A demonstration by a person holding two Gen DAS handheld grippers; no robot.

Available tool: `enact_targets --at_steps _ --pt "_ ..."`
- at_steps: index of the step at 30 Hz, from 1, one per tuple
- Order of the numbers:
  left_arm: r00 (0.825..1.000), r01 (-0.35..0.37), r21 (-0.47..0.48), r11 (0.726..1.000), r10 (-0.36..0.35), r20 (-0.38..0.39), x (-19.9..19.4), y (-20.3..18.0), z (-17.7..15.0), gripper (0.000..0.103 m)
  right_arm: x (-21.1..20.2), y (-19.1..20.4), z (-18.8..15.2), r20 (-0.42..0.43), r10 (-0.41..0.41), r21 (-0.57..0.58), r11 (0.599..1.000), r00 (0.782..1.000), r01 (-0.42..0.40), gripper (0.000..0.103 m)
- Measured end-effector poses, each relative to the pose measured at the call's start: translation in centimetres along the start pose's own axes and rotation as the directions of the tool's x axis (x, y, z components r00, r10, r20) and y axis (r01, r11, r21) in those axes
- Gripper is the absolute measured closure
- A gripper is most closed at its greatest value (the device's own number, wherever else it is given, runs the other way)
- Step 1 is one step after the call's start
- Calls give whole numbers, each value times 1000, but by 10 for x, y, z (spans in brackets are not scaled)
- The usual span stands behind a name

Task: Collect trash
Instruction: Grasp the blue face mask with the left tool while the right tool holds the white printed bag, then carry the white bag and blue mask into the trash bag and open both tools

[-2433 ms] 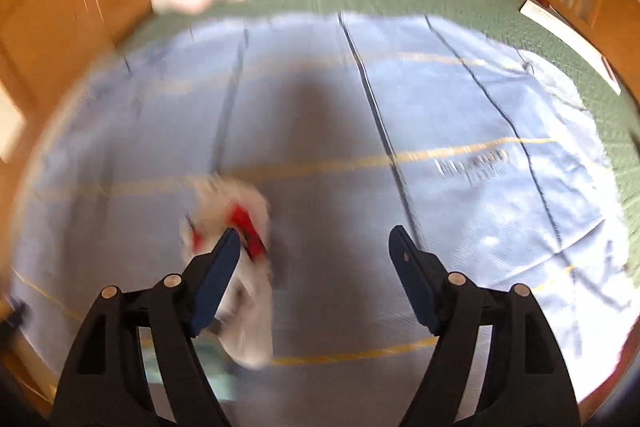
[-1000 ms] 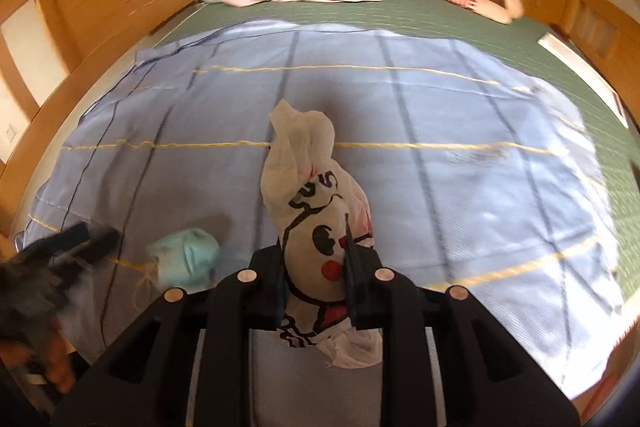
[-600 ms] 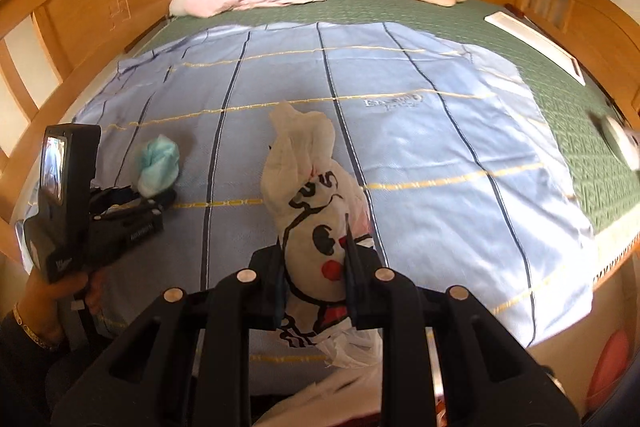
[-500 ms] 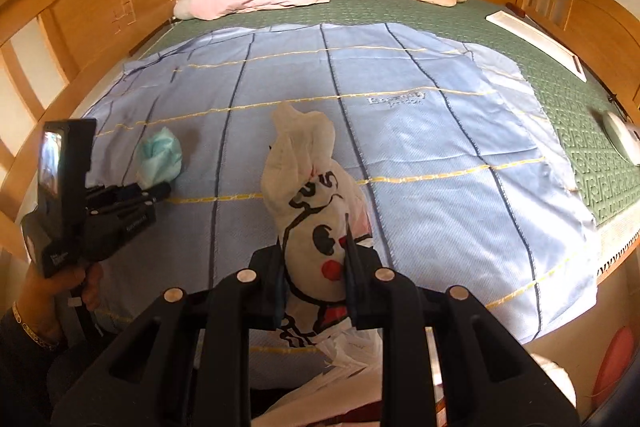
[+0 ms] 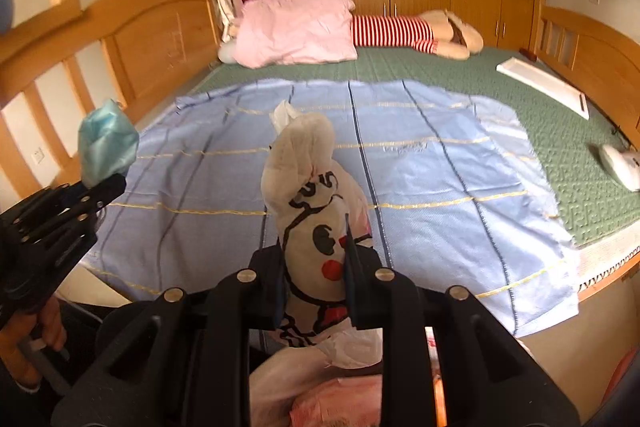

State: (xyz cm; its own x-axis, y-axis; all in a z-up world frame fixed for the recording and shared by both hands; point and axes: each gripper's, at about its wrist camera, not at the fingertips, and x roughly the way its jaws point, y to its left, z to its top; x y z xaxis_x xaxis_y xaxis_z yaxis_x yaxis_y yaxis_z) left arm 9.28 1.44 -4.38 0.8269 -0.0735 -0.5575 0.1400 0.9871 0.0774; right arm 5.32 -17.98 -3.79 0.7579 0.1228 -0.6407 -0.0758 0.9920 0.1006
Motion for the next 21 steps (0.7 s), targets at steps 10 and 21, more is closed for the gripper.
enact_targets --at_steps 10,21 --pt "998 12 -35 999 -10 57 -93 -31 -4 79 -81 -23 -21 68 -16 9 1000 998 16 79" --pt "995 63 3 998 -63 73 -118 -65 -9 79 -96 -56 -47 9 -43 27 999 999 42 79"
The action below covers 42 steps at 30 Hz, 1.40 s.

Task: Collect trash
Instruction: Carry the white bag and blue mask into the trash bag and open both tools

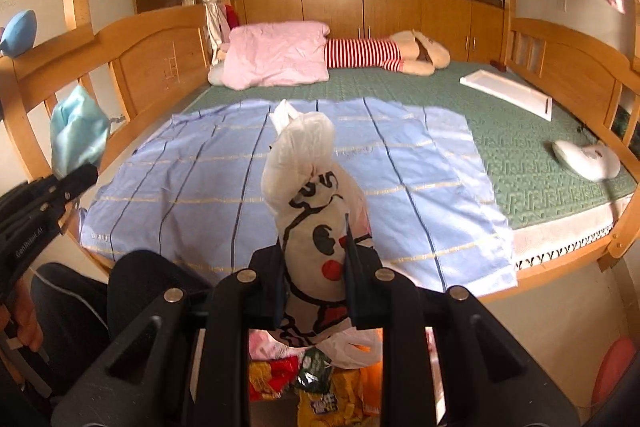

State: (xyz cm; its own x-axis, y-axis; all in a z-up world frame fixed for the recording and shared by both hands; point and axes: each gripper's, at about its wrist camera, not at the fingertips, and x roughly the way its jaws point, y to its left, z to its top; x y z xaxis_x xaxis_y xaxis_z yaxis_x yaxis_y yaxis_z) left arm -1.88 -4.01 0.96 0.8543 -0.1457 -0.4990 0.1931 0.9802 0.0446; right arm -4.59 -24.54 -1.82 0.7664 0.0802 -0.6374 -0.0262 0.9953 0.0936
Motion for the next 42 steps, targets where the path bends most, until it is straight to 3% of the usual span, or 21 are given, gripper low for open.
enact_targets --at_steps 7,11,12,14,16,18,20,23,24,25,26,27,30,32,35,36,38,42 --pt "997 74 47 996 -72 -34 6 -24 -5 79 25 -18 -36 -156 6 54 999 988 2 75" --pt "988 136 65 989 -130 -88 15 -34 -12 79 28 -37 -46 -189 9 142 990 982 18 55" --pt "980 169 71 983 -160 -120 20 -38 -15 79 25 -42 -45 -175 9 169 985 985 21 45" --pt "961 228 69 971 -213 -176 28 -44 -21 79 13 -56 -40 -117 12 240 971 993 17 35" --pt "940 278 88 957 -252 -229 36 -54 -30 79 -1 -68 -35 -52 14 300 954 999 2 33" --pt "907 350 95 932 -312 -281 42 -64 -38 77 -19 -79 -30 32 -14 346 938 999 2 29" --pt "863 427 91 900 -375 -339 47 -79 -49 76 -32 -85 -25 87 -55 364 931 995 19 26" --pt "834 478 121 870 -406 -374 47 -96 -61 71 -46 -90 -20 137 -86 366 930 987 30 25" --pt "826 495 138 858 -415 -381 46 -103 -64 66 -47 -92 -19 145 -90 369 929 985 30 24" --pt "824 500 146 854 -417 -384 46 -105 -66 52 -49 -94 -19 154 -93 377 926 984 28 23" --pt "824 501 153 852 -416 -383 45 -107 -67 43 -50 -96 -19 163 -92 385 923 982 22 21" --pt "832 493 159 855 -410 -374 43 -109 -67 27 -50 -97 -19 166 -91 391 920 982 19 18" --pt "850 470 155 869 -398 -346 40 -105 -65 14 -49 -99 -21 162 -100 410 912 982 26 12" --pt "889 398 152 905 -340 -307 38 -100 -59 10 -49 -94 -23 161 -107 406 913 981 33 11" --pt "970 188 116 975 -166 -180 29 -76 -43 6 -51 -80 -22 182 -130 352 934 975 59 7" --pt "981 145 100 984 -129 -148 25 -70 -38 4 -52 -73 -21 194 -134 320 945 972 66 5" --pt "997 42 51 998 -38 -73 13 -53 -26 3 -52 -61 -19 212 -128 267 961 969 69 3" --pt "999 -45 -19 999 46 17 -9 -30 -12 3 -49 -37 -16 214 -93 172 983 973 56 3"
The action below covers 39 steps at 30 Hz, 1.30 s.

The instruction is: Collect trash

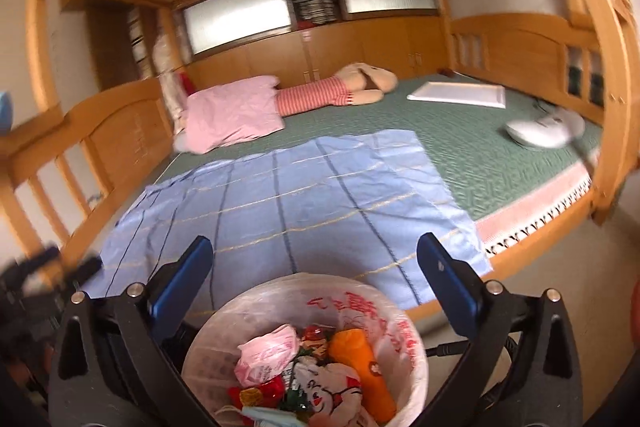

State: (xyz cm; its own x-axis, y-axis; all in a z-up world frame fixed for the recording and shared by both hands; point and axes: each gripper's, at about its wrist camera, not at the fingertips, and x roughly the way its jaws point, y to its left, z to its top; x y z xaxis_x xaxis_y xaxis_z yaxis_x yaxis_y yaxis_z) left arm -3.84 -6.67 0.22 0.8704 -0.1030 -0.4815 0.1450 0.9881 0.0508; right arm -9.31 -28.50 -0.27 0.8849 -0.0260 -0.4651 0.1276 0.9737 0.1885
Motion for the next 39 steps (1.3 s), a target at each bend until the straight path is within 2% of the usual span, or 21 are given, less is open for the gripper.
enact_targets --at_steps 4,9,39 --pt "998 -32 -17 999 33 47 -12 6 8 3 -4 18 -2 26 -3 -79 997 1000 6 3" --pt "998 -31 -18 999 32 61 -17 7 12 3 -7 28 -3 36 -18 -133 991 999 23 3" --pt "999 -22 -19 1000 23 33 -16 3 4 3 -4 31 -6 19 -12 -135 991 1000 14 3"
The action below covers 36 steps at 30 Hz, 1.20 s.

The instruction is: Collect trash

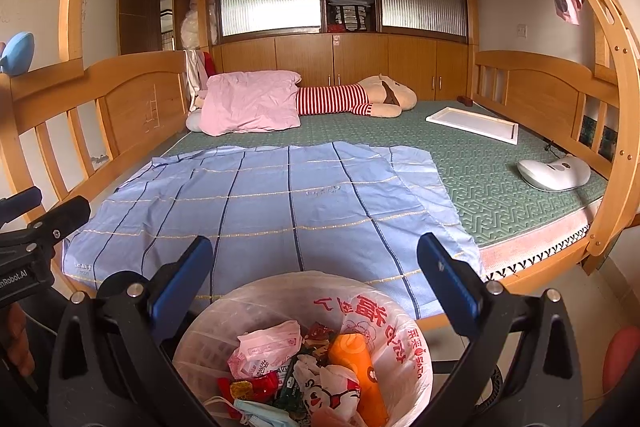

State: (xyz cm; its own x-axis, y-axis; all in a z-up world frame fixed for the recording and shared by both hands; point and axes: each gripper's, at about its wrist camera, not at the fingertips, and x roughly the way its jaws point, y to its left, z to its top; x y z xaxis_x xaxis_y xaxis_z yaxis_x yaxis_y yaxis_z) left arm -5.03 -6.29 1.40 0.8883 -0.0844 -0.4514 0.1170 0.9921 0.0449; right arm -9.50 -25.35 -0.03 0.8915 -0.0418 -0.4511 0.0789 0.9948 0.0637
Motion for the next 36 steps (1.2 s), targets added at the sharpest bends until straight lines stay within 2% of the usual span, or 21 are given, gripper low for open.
enact_targets --at_steps 36 --pt "1000 15 0 1000 -15 -14 4 -4 -10 3 5 3 -5 -10 7 -8 1000 1000 -7 3"
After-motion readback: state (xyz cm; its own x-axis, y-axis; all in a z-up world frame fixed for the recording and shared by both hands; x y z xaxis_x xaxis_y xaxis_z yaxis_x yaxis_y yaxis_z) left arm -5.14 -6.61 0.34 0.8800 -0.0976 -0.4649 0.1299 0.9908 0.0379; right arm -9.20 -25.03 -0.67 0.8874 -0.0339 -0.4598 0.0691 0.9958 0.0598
